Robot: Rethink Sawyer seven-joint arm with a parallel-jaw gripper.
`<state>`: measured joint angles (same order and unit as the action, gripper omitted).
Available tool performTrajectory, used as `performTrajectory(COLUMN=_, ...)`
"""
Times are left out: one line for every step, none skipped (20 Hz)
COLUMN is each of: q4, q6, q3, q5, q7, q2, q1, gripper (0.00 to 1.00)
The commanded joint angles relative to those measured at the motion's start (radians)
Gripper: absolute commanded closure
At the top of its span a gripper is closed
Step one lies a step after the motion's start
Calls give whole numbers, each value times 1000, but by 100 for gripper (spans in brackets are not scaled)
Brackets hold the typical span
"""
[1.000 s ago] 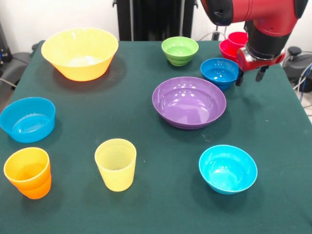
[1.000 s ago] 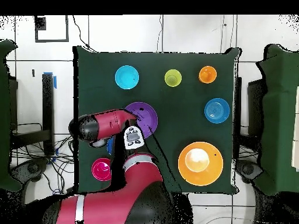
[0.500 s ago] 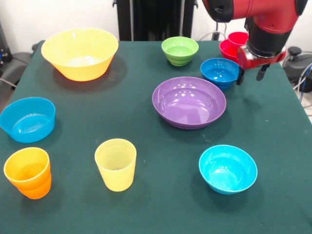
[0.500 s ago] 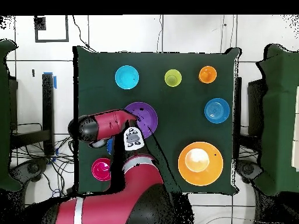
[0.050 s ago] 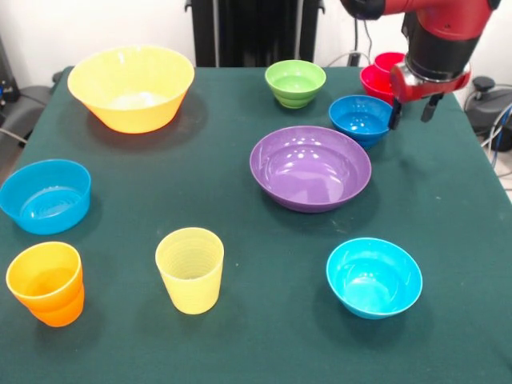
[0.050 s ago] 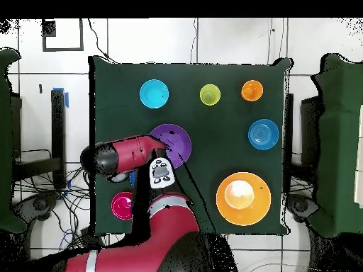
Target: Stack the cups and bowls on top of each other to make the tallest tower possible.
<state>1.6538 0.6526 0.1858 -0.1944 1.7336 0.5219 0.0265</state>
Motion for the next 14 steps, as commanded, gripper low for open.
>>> performTrajectory(q4=98, q6=-5, q3=-10, q5=-64, q7=45, q2=64, q1=4, gripper=0)
performTrajectory(q4=109, q6=-7, q3=-17, q5=-64, q7=50, q2=74, q1=3, gripper=0)
performTrajectory(q4=117, q6=-9, q3=-20, q5=-65, q7=52, q2=83, q1=3, gripper=0)
performTrajectory(q4=120, q6=-5, q3=-25, q5=-63, q7=55, q2=89, q1=3, gripper=0)
performTrajectory(q4=122, q6=-5, q3=-34, q5=-64, q7=61, q2=93, q1=1, gripper=0)
performTrajectory(q4=125, q6=-5, q3=-42, q5=-64, q7=68, q2=98, q1=-2, gripper=0)
performTrajectory(q4=128, q6=-12, q3=-57, q5=-64, q7=86, q2=97, q1=-7, gripper=0)
performTrajectory(q4=138, q6=-26, q3=-64, q5=-63, q7=98, q2=96, q1=-7, gripper=0)
performTrajectory(q4=138, q6=-41, q3=-74, q5=-64, q7=109, q2=90, q1=-11, gripper=0)
performTrajectory(q4=149, q6=-55, q3=-79, q5=-64, q7=114, q2=92, q1=-11, gripper=0)
performTrajectory(q4=150, q6=-66, q3=-82, q5=-63, q7=115, q2=87, q1=-11, gripper=0)
performTrajectory(q4=143, q6=-74, q3=-86, q5=-63, q7=118, q2=76, q1=-15, gripper=0)
performTrajectory(q4=143, q6=-77, q3=-88, q5=-62, q7=118, q2=73, q1=-17, gripper=0)
performTrajectory(q4=140, q6=-77, q3=-87, q5=-61, q7=111, q2=68, q1=-17, gripper=0)
